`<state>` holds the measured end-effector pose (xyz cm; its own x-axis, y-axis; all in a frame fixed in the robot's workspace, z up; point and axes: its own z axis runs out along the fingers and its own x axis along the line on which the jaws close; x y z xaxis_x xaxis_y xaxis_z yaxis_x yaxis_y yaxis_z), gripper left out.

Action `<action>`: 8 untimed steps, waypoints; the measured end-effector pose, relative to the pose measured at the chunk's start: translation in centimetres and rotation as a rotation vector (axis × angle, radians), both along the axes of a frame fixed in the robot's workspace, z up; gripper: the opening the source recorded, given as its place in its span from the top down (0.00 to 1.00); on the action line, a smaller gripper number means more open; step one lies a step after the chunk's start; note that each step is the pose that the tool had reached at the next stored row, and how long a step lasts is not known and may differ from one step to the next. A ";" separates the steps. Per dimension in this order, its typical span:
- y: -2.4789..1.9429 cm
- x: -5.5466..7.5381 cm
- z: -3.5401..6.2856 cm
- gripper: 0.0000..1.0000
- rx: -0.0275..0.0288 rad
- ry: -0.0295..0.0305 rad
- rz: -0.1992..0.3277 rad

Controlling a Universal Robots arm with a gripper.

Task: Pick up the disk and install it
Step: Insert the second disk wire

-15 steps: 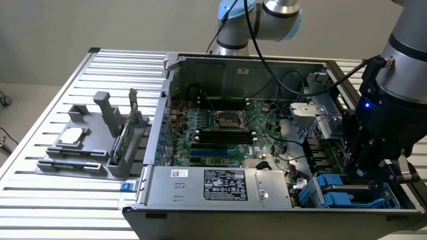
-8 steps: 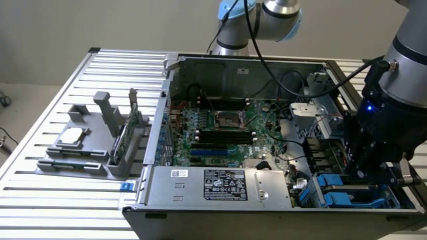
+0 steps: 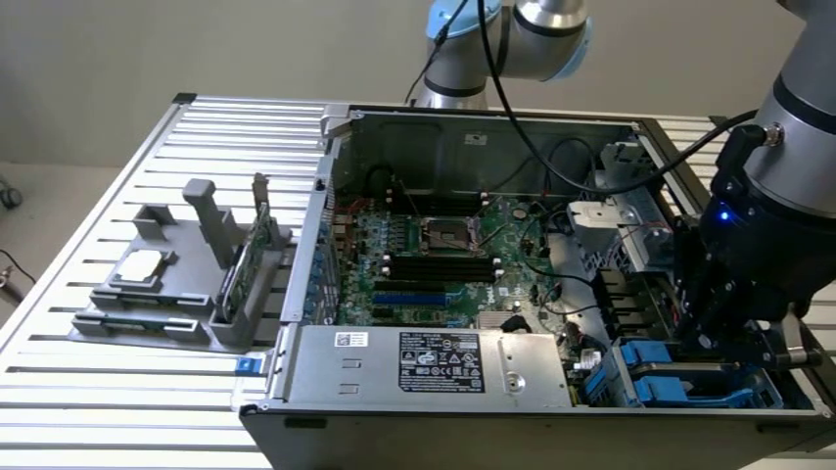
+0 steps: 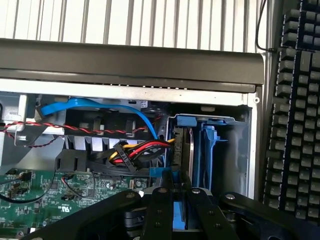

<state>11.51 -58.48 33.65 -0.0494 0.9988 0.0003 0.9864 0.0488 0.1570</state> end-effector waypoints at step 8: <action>-0.51 0.0 0.04 0.84 0.0110 0.0000 -0.001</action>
<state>11.52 -58.99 33.69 -0.0489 0.9987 0.0114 0.9864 0.0465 0.1575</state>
